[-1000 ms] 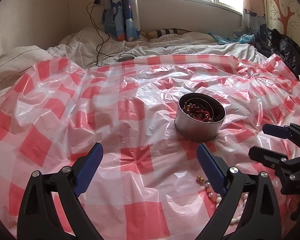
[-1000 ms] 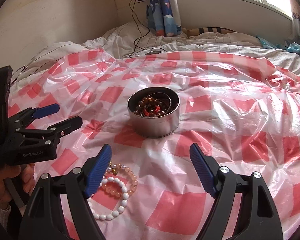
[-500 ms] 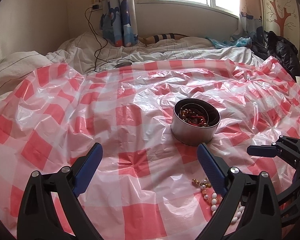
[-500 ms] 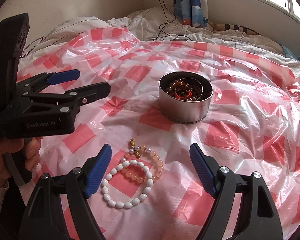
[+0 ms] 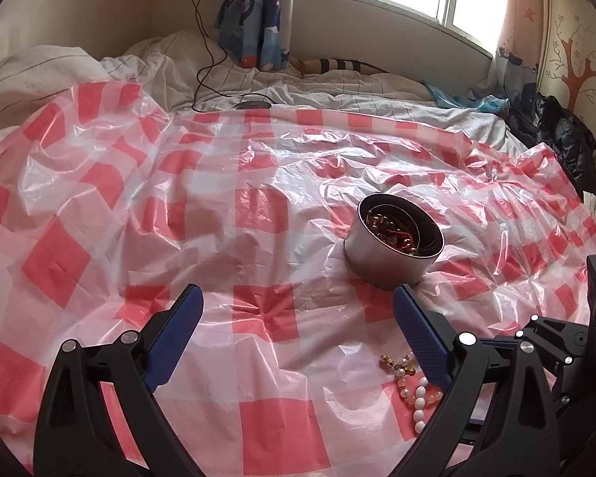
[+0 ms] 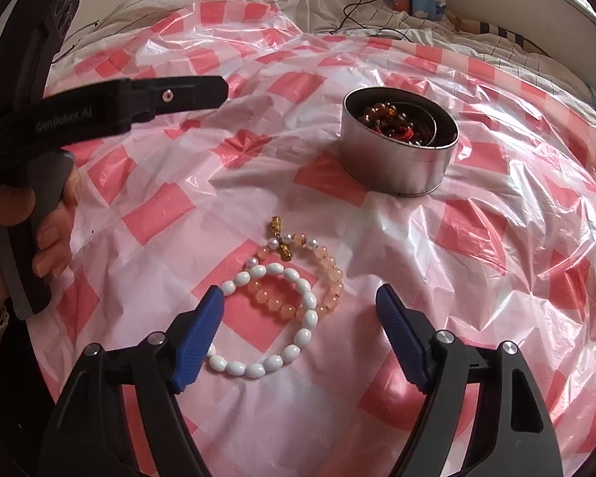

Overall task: Organize jewelry
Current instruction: 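Move the open right tool over the white bead bracelet and close on it, then grasp the pink bead bracelet with the left tool while the right tool lifts the white bracelet, then carry both bracelets over the tin and open both tools to drop them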

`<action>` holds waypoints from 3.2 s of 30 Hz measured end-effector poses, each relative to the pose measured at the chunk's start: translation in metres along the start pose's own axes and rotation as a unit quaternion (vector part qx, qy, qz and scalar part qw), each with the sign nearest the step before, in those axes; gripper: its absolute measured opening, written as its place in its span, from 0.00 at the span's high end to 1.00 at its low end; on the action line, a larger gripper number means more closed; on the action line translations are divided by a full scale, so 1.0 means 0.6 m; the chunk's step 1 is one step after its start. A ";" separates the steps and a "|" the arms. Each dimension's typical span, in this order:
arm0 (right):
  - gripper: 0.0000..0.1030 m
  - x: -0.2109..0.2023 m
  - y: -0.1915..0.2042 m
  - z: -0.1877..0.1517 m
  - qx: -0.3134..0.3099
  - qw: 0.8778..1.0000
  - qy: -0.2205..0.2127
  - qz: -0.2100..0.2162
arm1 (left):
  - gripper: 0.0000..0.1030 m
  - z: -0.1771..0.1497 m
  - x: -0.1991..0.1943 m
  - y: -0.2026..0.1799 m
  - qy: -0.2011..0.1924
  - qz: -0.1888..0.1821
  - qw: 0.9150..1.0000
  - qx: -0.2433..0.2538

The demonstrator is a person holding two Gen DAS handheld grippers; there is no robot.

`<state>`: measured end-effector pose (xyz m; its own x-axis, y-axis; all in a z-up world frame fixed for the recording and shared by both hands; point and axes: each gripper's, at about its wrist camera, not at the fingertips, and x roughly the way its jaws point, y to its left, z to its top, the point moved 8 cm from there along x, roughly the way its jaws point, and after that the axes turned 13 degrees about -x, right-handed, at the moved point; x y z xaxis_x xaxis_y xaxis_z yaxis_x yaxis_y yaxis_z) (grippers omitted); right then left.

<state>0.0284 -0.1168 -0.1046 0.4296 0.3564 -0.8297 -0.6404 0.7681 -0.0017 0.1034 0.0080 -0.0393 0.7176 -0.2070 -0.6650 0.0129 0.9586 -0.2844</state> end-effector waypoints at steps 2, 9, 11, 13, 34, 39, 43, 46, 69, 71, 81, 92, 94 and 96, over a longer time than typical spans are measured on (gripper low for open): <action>0.46 0.005 0.003 -0.007 -0.004 1.000 0.011 0.002 | 0.11 -0.001 0.003 0.002 0.003 0.000 1.000 -0.004; 0.70 0.006 -0.005 -0.019 0.003 1.000 0.025 0.017 | 0.11 -0.014 0.016 -0.013 0.021 -0.009 1.000 0.015; 0.75 0.001 -0.003 -0.020 -0.008 1.000 0.026 0.016 | 0.11 -0.022 0.024 -0.023 0.034 -0.017 0.999 0.024; 0.78 -0.002 0.004 -0.022 -0.025 0.999 0.029 0.012 | 0.11 -0.032 0.031 -0.035 0.044 -0.029 0.998 0.036; 0.92 -0.082 -0.127 -0.023 0.080 0.993 -0.032 -0.078 | 0.11 -0.119 0.101 -0.131 0.159 -0.120 0.974 0.105; 0.92 -0.106 -0.171 -0.027 0.127 0.986 -0.059 -0.094 | 0.14 -0.163 0.093 -0.169 0.150 -0.095 0.958 0.226; 0.92 -0.111 -0.174 -0.026 0.131 0.985 -0.064 -0.095 | 0.65 -0.165 0.092 -0.165 0.164 -0.111 0.956 0.215; 0.92 -0.111 -0.172 -0.024 0.130 0.985 -0.066 -0.093 | 0.86 -0.159 0.090 -0.151 0.173 -0.117 0.958 0.195; 0.92 -0.167 -0.154 0.024 0.146 0.972 -0.180 -0.036 | 0.94 -0.036 0.002 -0.141 0.117 -0.214 0.966 0.079; 0.92 -0.179 -0.155 0.032 0.148 0.968 -0.202 -0.029 | 0.94 -0.013 -0.005 -0.147 0.104 -0.218 0.968 0.068; 0.92 -0.206 -0.166 0.047 0.160 0.955 -0.248 -0.019 | 0.94 0.070 0.062 -0.190 0.088 -0.213 0.972 0.044; 0.92 -0.187 -0.174 0.071 0.166 0.954 -0.248 -0.007 | 0.63 0.065 0.157 -0.144 0.109 -0.091 0.988 0.060; 0.92 -0.178 -0.169 0.085 0.168 0.954 -0.247 0.008 | 0.49 0.077 0.132 -0.136 0.095 -0.096 0.989 0.054; 0.92 -0.165 -0.165 0.104 0.165 0.956 -0.242 0.023 | 0.46 0.084 0.109 -0.119 0.083 -0.093 0.991 0.044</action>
<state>0.0892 -0.1946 0.0124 0.7017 0.5364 -0.4689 -0.4634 0.8436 0.2714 0.1846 -0.0640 -0.0277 0.5723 -0.4041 -0.7136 0.2005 0.9127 -0.3561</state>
